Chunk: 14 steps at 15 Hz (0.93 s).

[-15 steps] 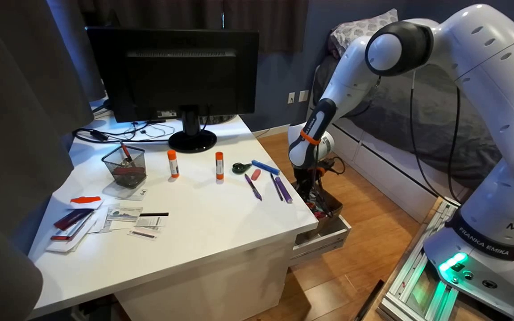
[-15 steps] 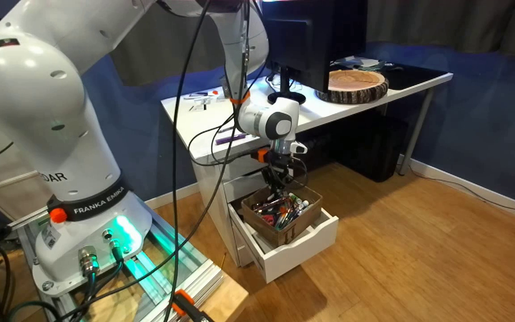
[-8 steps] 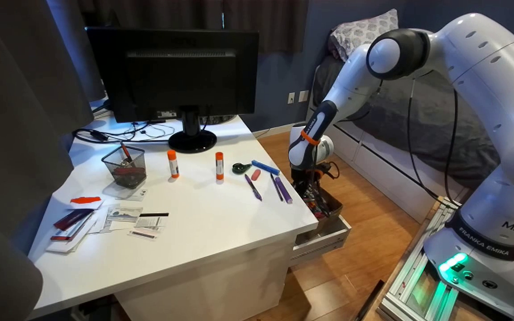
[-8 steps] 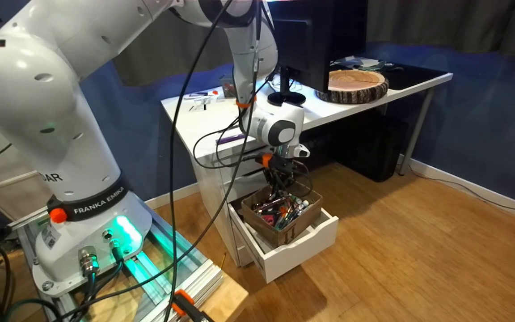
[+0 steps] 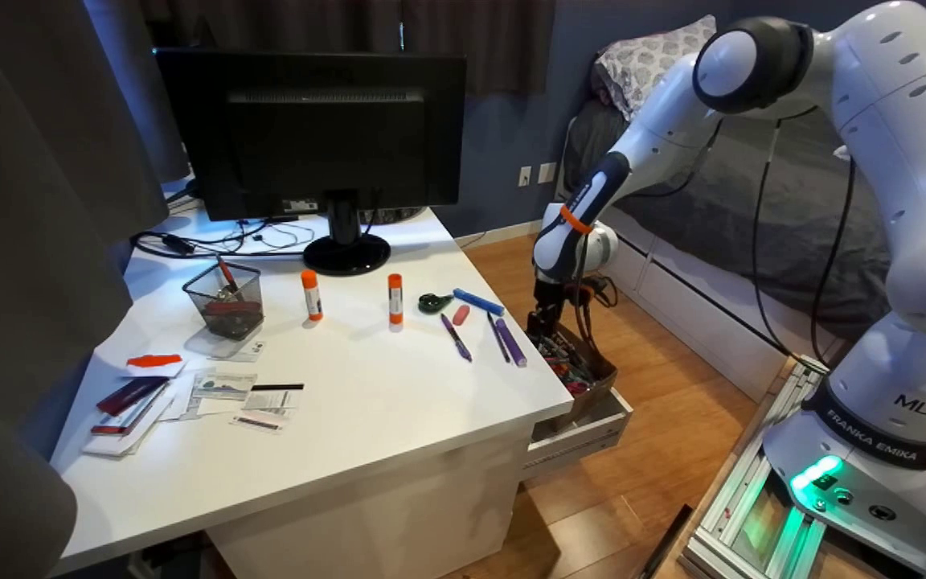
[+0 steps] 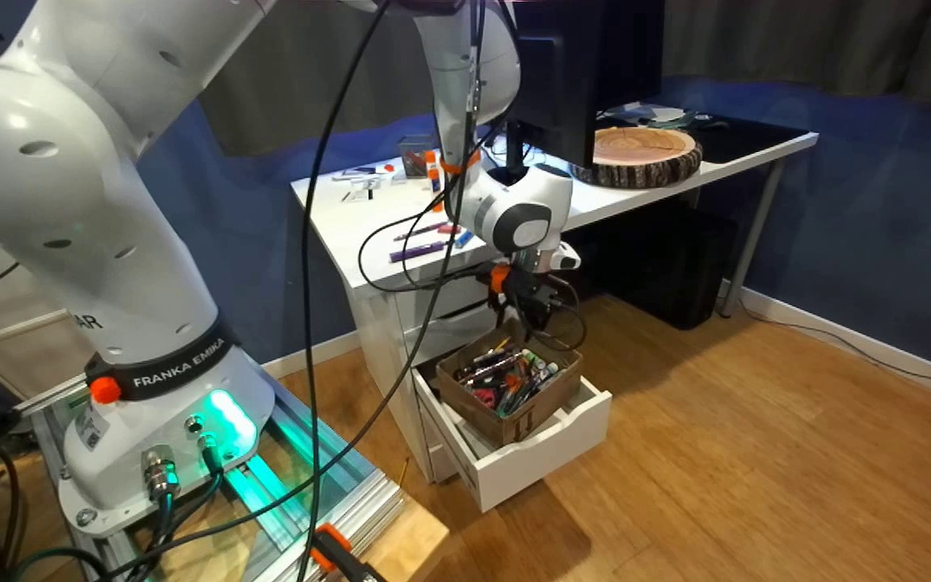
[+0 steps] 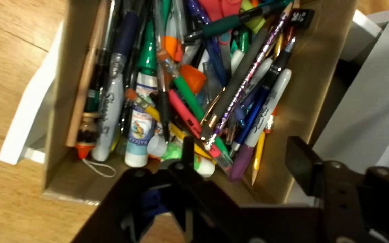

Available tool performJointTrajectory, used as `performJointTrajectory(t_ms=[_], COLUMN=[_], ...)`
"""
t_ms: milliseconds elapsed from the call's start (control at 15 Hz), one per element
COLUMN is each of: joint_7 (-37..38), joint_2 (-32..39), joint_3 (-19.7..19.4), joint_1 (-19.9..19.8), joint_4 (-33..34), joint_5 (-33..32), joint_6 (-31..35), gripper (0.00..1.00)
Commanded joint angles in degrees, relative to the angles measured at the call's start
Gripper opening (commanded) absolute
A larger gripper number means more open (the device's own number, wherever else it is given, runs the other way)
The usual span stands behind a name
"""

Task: Pick up the black and white marker on the desk and put it in the box in the drawer

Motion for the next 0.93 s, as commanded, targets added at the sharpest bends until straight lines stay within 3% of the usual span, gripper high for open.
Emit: performJointTrajectory(t_ms=[0,267,533,733,867], joint_7=[-5.07,-10.49,-18.31,-24.40,-27.70], joint_2=[-11.51,-21.90,-31.93,-39.29,-43.37], joint_3=[3.22,8.21,17.98,21.99,20.66], joint_1=[-6.31,-12.12,-18.42,-18.37,-15.27], joint_4=[-11.34,-19.28,-25.97,-29.70,-31.26], joint_5=[2.47,6.75,18.69,29.16,34.56], joint_6=[2.81,1.84,0.65,0.07,-0.77], gripper=[0.99,1.00,1.00,1.00,1.00])
